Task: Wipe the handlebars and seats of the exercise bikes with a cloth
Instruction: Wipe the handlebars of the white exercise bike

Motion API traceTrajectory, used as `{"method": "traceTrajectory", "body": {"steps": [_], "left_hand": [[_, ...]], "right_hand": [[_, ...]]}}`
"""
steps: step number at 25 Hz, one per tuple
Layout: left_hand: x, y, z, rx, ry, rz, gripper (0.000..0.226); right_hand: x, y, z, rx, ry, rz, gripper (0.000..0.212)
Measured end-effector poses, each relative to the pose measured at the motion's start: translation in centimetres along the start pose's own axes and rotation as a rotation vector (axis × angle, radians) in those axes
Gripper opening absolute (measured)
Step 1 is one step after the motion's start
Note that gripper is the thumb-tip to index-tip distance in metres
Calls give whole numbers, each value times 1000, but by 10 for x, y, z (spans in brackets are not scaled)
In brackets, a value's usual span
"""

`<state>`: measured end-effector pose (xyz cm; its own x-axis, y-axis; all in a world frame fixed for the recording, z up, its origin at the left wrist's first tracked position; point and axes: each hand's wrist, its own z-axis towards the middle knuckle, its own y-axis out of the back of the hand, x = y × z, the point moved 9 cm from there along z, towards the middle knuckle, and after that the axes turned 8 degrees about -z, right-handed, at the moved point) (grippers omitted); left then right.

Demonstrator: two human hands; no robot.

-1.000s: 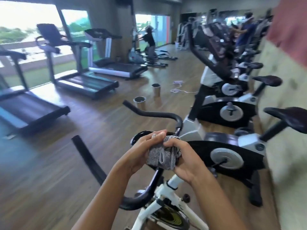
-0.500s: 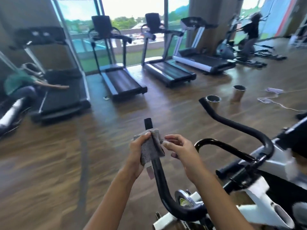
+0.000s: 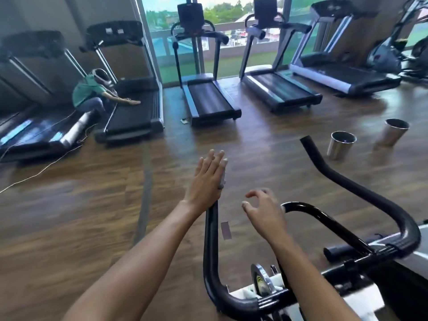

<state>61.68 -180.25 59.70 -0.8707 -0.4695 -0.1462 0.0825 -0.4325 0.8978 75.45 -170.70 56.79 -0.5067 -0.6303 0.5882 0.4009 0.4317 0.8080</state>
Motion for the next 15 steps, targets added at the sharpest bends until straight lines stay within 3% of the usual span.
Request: {"method": "traceTrajectory", "body": {"steps": [2,4,7,11,15], "left_hand": [[-3,-13,-18,44,31,-17,75],[-8,-23,-40,108,138,-105,82],[-11,-36,-70,211,291,-220,72],[-6,-25,-34,28,164,-87,69],[10,-9,6,10,248,-105,69]], "right_hand": [[-27,-7,-2,27,-36,-307,40],[-44,-21,-7,106,-44,-396,49],[-47,-28,-10,100,-25,-370,51],[-47,-28,-7,70,-27,-357,46],[-50,-29,-7,72,-32,-332,40]]}}
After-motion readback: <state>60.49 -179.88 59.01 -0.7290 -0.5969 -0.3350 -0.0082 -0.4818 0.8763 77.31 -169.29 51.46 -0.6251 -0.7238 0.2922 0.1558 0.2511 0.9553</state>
